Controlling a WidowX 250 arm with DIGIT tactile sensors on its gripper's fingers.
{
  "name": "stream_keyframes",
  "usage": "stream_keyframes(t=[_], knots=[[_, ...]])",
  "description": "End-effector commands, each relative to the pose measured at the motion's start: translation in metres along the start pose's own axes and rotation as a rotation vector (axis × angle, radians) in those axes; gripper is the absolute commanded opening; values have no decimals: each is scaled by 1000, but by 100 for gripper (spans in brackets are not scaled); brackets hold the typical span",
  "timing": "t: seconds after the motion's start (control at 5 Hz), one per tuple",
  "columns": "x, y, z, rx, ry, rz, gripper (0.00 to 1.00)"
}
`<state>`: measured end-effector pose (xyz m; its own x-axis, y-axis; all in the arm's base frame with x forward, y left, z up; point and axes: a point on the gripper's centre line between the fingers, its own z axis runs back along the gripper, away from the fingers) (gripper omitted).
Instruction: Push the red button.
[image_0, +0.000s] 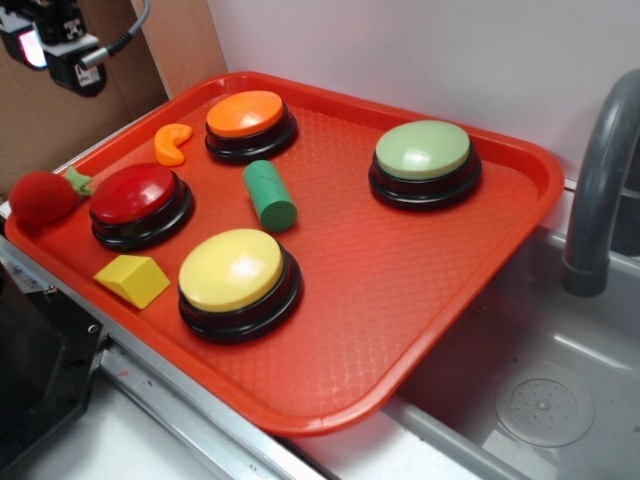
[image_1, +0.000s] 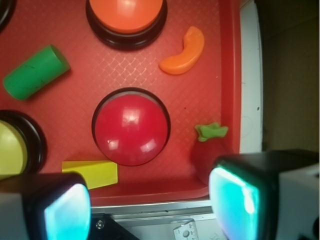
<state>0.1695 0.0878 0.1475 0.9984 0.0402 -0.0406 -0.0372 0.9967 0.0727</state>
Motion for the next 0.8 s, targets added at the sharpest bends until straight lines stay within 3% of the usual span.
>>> stream_keyframes(t=[0.0, 0.6], knots=[[6, -1, 15, 30, -65, -21, 100], [6, -12, 23, 42, -85, -63, 100]])
